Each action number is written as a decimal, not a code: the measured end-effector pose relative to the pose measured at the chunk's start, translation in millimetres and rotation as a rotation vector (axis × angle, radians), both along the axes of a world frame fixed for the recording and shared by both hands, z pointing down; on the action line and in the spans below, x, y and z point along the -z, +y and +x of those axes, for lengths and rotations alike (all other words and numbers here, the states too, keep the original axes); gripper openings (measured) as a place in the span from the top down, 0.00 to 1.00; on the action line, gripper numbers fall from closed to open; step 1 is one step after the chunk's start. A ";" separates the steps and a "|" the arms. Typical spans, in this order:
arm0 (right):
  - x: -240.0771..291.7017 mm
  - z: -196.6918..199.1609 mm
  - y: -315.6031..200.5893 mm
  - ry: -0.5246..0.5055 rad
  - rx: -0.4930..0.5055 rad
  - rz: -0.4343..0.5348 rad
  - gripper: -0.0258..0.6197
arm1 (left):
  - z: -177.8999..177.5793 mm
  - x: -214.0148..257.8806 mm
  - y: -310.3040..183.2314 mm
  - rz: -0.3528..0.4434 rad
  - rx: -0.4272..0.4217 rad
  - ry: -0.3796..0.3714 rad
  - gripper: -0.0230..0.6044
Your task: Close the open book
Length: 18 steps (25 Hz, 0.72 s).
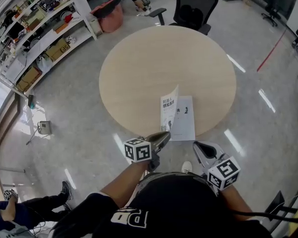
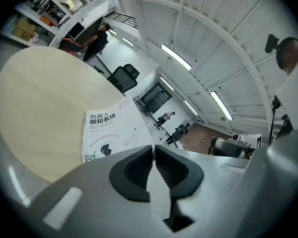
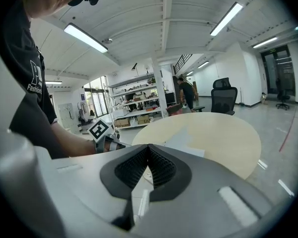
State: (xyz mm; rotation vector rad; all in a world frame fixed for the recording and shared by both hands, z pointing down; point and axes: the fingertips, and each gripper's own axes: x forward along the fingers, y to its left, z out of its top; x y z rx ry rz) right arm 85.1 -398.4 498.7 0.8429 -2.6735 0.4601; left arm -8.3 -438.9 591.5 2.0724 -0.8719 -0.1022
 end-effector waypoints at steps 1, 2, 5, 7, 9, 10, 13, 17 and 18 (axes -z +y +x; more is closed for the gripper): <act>0.3 4.7 -0.7 0.002 -0.009 0.001 0.95 | 7.1 0.0 1.0 0.011 -0.023 -0.021 0.92; 0.2 9.1 -1.5 0.004 -0.018 0.001 0.95 | 13.1 -0.1 2.3 0.020 -0.044 -0.040 0.91; -0.4 17.1 -4.7 0.011 -0.037 -0.001 0.95 | 22.8 -0.1 4.8 0.032 -0.090 -0.069 0.90; 0.3 19.4 -7.1 0.010 -0.041 0.000 0.95 | 24.5 0.6 4.4 0.033 -0.102 -0.072 0.90; 0.8 20.2 -8.8 0.011 -0.042 0.003 0.95 | 23.2 1.6 2.9 0.035 -0.104 -0.073 0.90; 0.8 20.1 -9.2 0.011 -0.041 0.003 0.95 | 22.4 2.9 2.3 0.036 -0.104 -0.071 0.90; 0.9 19.5 -10.0 0.010 -0.040 0.003 0.95 | 21.7 9.0 0.6 0.045 -0.105 -0.066 0.90; 1.5 14.6 -10.7 0.006 -0.028 0.002 0.95 | 20.6 19.8 -1.6 0.063 -0.099 -0.047 0.89; 1.7 12.7 -11.0 0.005 -0.024 0.002 0.95 | 19.6 23.4 -2.4 0.072 -0.094 -0.043 0.89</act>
